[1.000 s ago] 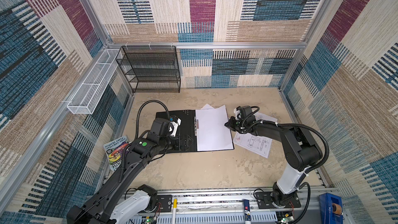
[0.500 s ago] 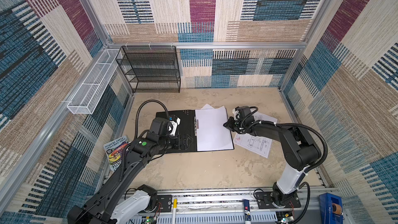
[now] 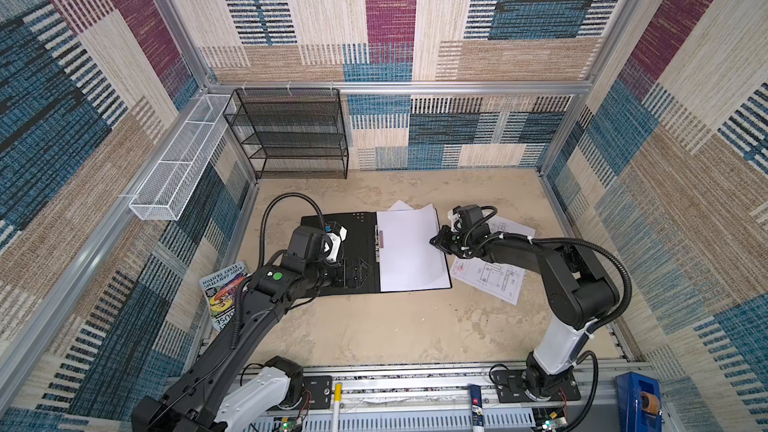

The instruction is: Put the files into the folder

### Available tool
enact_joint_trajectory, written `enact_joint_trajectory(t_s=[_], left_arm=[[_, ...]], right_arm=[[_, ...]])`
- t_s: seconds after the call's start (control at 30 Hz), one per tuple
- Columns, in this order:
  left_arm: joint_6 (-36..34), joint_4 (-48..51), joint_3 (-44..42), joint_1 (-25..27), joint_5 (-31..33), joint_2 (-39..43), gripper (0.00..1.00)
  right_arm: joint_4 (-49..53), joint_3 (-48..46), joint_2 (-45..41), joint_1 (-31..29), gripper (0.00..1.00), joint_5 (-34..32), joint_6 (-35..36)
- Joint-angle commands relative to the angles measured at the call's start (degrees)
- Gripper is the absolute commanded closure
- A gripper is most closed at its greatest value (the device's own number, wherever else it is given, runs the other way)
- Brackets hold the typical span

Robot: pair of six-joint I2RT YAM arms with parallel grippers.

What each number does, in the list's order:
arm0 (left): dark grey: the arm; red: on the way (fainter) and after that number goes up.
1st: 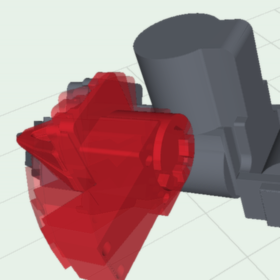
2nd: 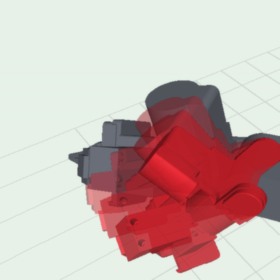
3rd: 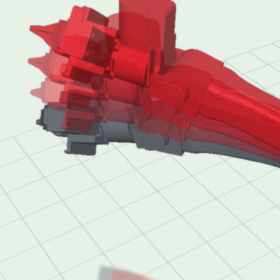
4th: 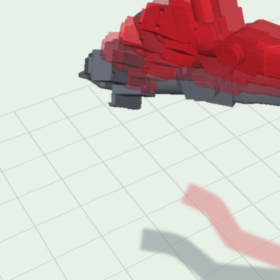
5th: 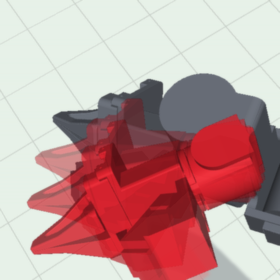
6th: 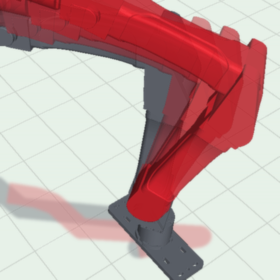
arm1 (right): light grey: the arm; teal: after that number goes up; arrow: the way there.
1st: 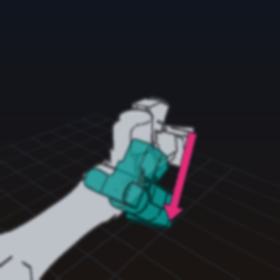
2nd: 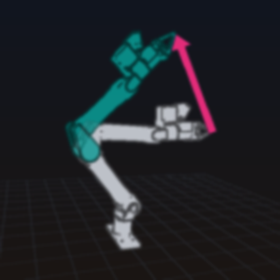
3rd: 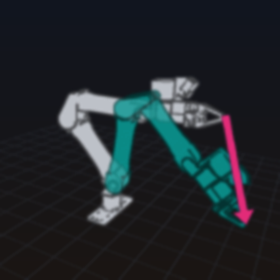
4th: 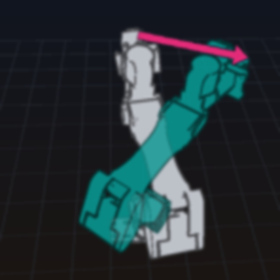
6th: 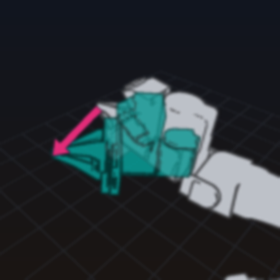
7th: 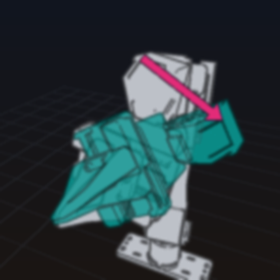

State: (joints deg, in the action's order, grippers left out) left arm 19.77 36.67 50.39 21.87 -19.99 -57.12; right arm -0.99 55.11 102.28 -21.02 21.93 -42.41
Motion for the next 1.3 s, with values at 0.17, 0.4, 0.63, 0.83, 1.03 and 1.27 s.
enact_joint_trajectory(t_s=[0.17, 0.4, 0.63, 0.83, 1.03, 1.27], left_arm=[[-0.17, -0.78, -0.18, -0.34, -0.92, 0.06, 0.01], [-0.11, -0.74, -0.21, -0.44, -0.88, 0.10, 0.01], [0.88, -0.05, -0.04, -0.64, -0.20, 0.06, 0.01], [0.23, 1.57, 1.22, -0.63, -1.38, -2.18, 0.01], [3.05, -2.08, 3.65, 2.99, -6.35, -9.30, 0.00], [8.83, -11.79, 14.75, 19.91, -2.49, -28.51, 0.02]], right_arm=[[-0.85, 0.19, -0.24, -0.08, 0.82, -0.59, -1.04], [1.72, 0.43, -1.33, -0.11, 0.42, -3.09, -0.96], [8.66, 2.27, -4.54, 0.68, 0.05, -9.58, 0.78], [11.92, -1.20, -12.18, 7.70, 0.00, -10.73, 4.55], [14.25, -8.74, -18.91, 21.10, 0.00, -8.86, 9.09], [15.04, -12.24, -21.78, 32.24, 0.00, -9.85, 10.98]])
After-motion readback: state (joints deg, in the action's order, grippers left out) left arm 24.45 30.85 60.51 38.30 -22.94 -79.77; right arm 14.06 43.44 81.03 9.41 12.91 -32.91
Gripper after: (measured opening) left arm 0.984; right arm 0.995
